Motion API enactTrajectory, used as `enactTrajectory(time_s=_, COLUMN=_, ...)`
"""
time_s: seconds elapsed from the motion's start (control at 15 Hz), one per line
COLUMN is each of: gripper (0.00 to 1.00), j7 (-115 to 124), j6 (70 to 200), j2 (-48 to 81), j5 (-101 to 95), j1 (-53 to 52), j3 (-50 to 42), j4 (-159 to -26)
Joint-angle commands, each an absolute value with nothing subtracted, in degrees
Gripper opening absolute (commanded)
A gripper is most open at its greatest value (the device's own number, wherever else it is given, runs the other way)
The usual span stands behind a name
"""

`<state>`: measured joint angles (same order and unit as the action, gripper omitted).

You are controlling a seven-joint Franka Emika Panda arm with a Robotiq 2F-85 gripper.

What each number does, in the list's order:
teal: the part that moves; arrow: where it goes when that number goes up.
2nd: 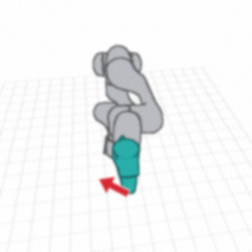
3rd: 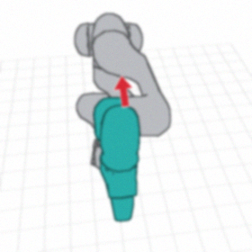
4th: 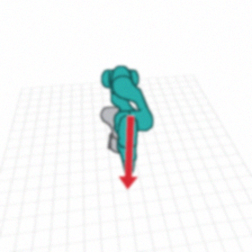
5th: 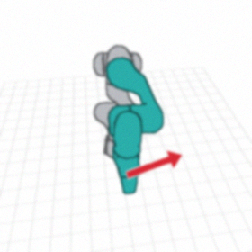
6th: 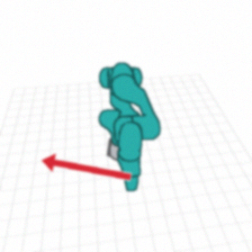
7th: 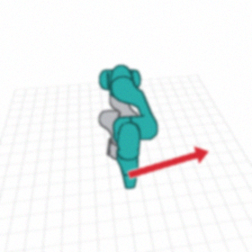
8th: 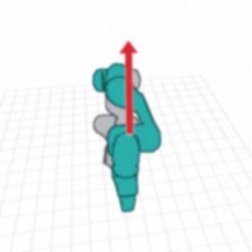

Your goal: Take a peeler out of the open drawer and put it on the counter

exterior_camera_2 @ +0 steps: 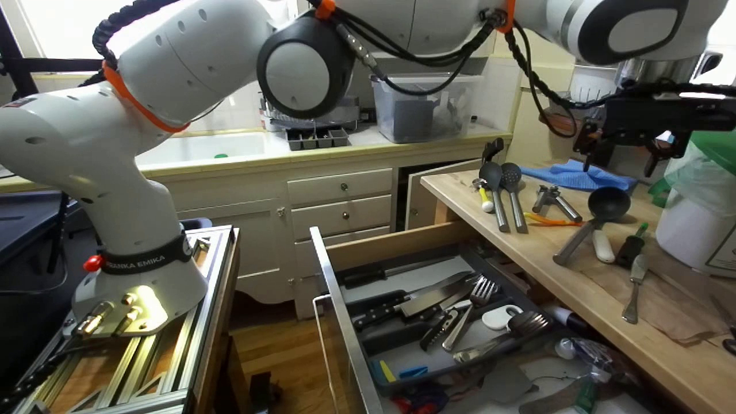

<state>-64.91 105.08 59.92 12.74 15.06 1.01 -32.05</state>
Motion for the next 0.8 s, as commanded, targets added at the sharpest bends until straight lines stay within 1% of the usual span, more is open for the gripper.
enactTrajectory(time_s=0.0, gripper=1.00, j7=-58.81, j6=95.70, j2=52.41, j5=10.46, j1=15.90, j3=-2.37, j4=-37.28)
enactTrajectory(time_s=0.4, gripper=1.00, j7=-52.90, j6=83.60, j2=42.65, j5=2.94, j1=13.86, j3=-10.16, j4=-40.80)
enactTrajectory(time_s=0.47, gripper=1.00, j7=-55.09, j6=86.63, j2=47.37, j5=6.00, j1=15.64, j3=-7.85, j4=-35.55)
enactTrajectory(time_s=0.73, gripper=1.00, j7=-54.05, j6=84.60, j2=43.71, j5=4.34, j1=14.83, j3=-9.36, j4=-38.25)
